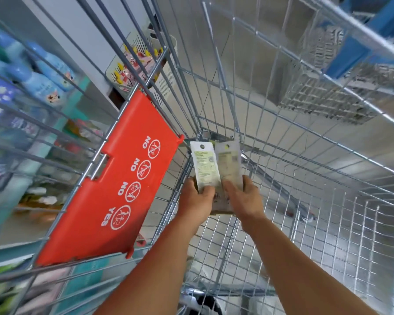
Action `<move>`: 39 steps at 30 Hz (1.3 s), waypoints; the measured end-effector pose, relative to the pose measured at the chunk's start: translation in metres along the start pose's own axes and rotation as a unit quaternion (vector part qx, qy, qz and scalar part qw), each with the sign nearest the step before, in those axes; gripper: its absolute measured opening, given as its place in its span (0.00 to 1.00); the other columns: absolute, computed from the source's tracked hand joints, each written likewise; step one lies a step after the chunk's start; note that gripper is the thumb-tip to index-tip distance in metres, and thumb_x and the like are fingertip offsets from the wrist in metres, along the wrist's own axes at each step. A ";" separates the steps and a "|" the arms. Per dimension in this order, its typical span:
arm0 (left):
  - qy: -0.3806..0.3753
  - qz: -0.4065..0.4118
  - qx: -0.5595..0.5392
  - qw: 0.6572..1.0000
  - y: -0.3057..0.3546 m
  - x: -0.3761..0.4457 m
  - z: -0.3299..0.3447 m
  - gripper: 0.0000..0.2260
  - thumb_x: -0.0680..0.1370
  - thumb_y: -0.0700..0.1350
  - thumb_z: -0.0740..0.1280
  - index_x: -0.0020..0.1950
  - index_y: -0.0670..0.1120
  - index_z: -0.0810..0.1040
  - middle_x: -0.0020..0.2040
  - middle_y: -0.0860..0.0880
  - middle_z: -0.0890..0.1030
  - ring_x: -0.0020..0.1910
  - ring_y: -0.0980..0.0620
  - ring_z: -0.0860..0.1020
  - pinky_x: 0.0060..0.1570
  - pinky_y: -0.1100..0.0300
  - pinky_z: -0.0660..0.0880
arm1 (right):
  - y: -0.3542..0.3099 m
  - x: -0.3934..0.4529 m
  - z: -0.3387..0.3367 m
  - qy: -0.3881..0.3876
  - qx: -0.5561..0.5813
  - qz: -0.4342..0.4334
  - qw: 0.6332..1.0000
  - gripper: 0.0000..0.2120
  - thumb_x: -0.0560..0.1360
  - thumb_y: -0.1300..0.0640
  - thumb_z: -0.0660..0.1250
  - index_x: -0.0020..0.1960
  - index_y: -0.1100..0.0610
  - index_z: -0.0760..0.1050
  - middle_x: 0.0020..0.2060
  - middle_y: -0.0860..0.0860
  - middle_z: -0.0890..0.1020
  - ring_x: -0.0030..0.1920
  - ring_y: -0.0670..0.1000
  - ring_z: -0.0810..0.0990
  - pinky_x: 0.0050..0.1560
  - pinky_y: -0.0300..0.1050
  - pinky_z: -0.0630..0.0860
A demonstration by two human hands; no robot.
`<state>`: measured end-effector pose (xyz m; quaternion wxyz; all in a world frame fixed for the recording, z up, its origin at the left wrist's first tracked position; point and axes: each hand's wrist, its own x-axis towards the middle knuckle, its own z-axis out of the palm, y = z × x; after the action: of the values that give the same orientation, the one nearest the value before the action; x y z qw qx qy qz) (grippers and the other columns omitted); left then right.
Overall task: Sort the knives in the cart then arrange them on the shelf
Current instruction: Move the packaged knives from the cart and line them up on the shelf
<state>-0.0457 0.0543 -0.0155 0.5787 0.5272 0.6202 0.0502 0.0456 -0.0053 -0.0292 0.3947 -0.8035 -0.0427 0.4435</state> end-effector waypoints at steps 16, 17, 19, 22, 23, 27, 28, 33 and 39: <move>0.064 -0.018 -0.053 0.996 0.044 -0.145 0.019 0.14 0.72 0.55 0.62 0.55 0.53 0.74 0.54 0.50 0.81 0.47 0.47 0.82 0.43 0.54 0.80 | -0.033 -0.105 -0.099 -0.086 0.044 -0.074 0.993 0.18 0.74 0.60 0.66 0.62 0.49 0.70 0.48 0.50 0.81 0.45 0.55 0.83 0.43 0.61 0.81; 0.084 -0.003 -0.057 0.995 0.051 -0.159 0.017 0.13 0.75 0.52 0.61 0.57 0.51 0.74 0.53 0.51 0.80 0.48 0.49 0.81 0.40 0.59 0.78 | -0.040 -0.114 -0.106 -0.092 0.041 -0.091 0.991 0.13 0.73 0.61 0.66 0.56 0.49 0.74 0.46 0.51 0.82 0.43 0.55 0.83 0.43 0.62 0.81; 0.122 0.024 -0.071 0.990 0.063 -0.182 0.013 0.11 0.78 0.46 0.61 0.59 0.47 0.75 0.54 0.51 0.80 0.49 0.50 0.79 0.38 0.64 0.73 | -0.053 -0.131 -0.116 -0.102 0.046 -0.112 0.987 0.09 0.73 0.62 0.67 0.49 0.49 0.75 0.42 0.51 0.83 0.41 0.55 0.83 0.42 0.60 0.82; 0.183 0.064 -0.109 0.975 0.084 -0.224 0.003 0.09 0.77 0.42 0.62 0.57 0.45 0.76 0.52 0.50 0.80 0.48 0.50 0.78 0.43 0.63 0.71 | -0.079 -0.165 -0.130 -0.112 0.032 -0.189 0.975 0.13 0.73 0.60 0.67 0.56 0.47 0.75 0.43 0.47 0.83 0.38 0.45 0.83 0.34 0.44 0.81; 0.206 0.083 -0.121 0.968 0.091 -0.240 -0.003 0.09 0.77 0.41 0.62 0.57 0.46 0.76 0.51 0.51 0.80 0.47 0.51 0.78 0.43 0.63 0.71 | -0.090 -0.179 -0.133 -0.120 0.025 -0.220 0.968 0.14 0.73 0.60 0.67 0.55 0.45 0.75 0.42 0.44 0.82 0.36 0.42 0.82 0.29 0.40 0.78; 0.279 0.147 -0.140 0.939 0.109 -0.301 -0.039 0.05 0.77 0.39 0.62 0.52 0.47 0.72 0.45 0.53 0.77 0.42 0.52 0.78 0.30 0.75 0.70 | -0.131 -0.241 -0.137 -0.169 -0.007 -0.338 0.926 0.18 0.73 0.60 0.67 0.46 0.34 0.72 0.39 0.37 0.80 0.40 0.47 0.83 0.36 0.55 0.81; 0.297 0.158 -0.144 0.931 0.111 -0.316 -0.050 0.05 0.78 0.39 0.62 0.52 0.48 0.72 0.45 0.53 0.77 0.43 0.52 0.79 0.30 0.75 0.70 | -0.139 -0.257 -0.135 -0.175 -0.015 -0.365 0.915 0.19 0.73 0.60 0.67 0.46 0.34 0.72 0.39 0.36 0.79 0.42 0.46 0.82 0.41 0.57 0.81; 0.404 0.200 -0.180 0.874 0.108 -0.386 -0.112 0.10 0.78 0.42 0.63 0.60 0.48 0.74 0.52 0.54 0.81 0.47 0.56 0.80 0.40 0.71 0.74 | -0.171 -0.342 -0.112 -0.286 0.041 -0.431 0.855 0.23 0.76 0.67 0.64 0.63 0.43 0.68 0.45 0.37 0.81 0.44 0.36 0.82 0.41 0.38 0.81; 0.528 0.242 -0.217 0.784 0.077 -0.478 -0.198 0.11 0.78 0.41 0.64 0.60 0.50 0.73 0.46 0.61 0.80 0.40 0.72 0.77 0.36 0.78 0.71 | -0.187 -0.458 -0.050 -0.422 0.046 -0.504 0.752 0.28 0.77 0.69 0.62 0.61 0.36 0.67 0.55 0.46 0.82 0.52 0.44 0.82 0.46 0.35 0.79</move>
<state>-0.2603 -0.1435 0.4185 0.2282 0.4117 0.6534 0.5928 -0.1406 -0.0988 0.4223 0.5395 -0.3774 -0.5829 0.4760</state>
